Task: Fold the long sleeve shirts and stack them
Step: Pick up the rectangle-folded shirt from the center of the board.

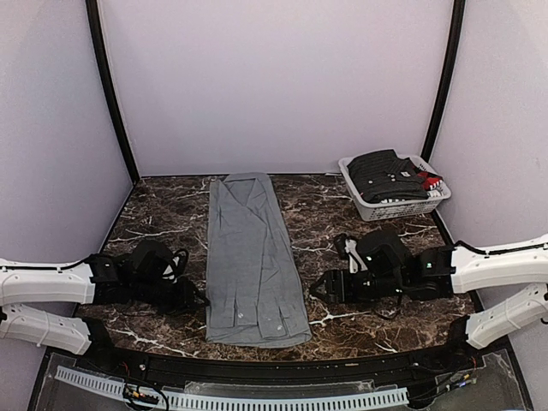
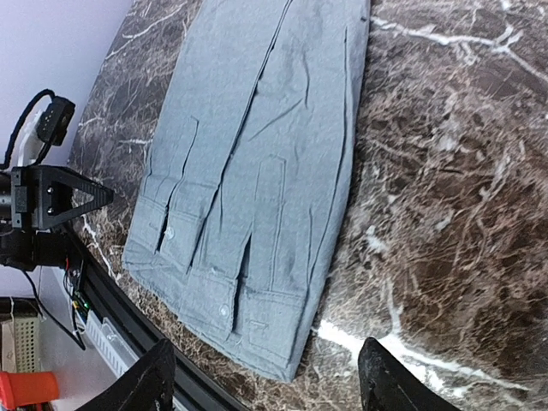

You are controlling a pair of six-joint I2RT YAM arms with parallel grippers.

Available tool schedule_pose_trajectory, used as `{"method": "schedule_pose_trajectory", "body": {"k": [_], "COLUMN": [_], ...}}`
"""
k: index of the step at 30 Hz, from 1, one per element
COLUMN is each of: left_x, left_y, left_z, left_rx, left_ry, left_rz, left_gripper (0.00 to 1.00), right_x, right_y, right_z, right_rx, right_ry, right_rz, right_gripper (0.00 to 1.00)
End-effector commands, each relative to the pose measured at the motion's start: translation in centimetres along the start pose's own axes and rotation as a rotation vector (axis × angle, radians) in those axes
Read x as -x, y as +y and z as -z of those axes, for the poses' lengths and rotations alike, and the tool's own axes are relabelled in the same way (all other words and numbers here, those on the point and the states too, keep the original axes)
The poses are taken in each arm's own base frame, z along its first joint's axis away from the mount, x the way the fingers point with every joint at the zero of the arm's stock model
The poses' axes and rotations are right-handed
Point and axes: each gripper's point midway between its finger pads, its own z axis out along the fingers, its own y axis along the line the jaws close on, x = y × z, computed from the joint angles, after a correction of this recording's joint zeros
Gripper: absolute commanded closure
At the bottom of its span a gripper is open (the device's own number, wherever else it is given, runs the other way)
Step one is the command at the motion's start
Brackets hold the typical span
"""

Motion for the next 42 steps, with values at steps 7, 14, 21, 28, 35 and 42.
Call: {"method": "schedule_pose_trajectory", "body": {"k": [7,14,21,28,35,42], "left_x": [-3.1,-3.4,-4.0,-5.1,-5.8,-6.1], "left_y": [1.9,1.9,2.5,2.6,2.6,2.8], "left_z": [-1.7,-2.1,-2.7,-3.6,-3.9,-3.7], "left_rx": [0.012,0.007,0.031,0.035,0.040,0.052], "left_ry": [0.067,0.090,0.121,0.173,0.199,0.206], "left_rz": [0.066,0.067,0.087,0.118,0.135,0.145], "left_gripper": [0.59,0.58,0.61,0.68,0.76,0.78], "right_x": [-5.5,-7.3,-8.9,-9.6,-10.0,-9.9], "right_y": [1.2,0.7,0.3,0.0,-0.3,-1.2], "right_z": [-3.0,-4.1,-5.1,-5.9,-5.8,-6.2], "right_rx": [0.057,0.052,0.056,0.055,0.068,0.054], "right_ry": [0.156,0.238,0.295,0.317,0.315,0.306], "right_rz": [-0.069,-0.100,-0.134,-0.157,-0.184,-0.185], "right_gripper": [0.39,0.50,0.56,0.61,0.66,0.67]}}
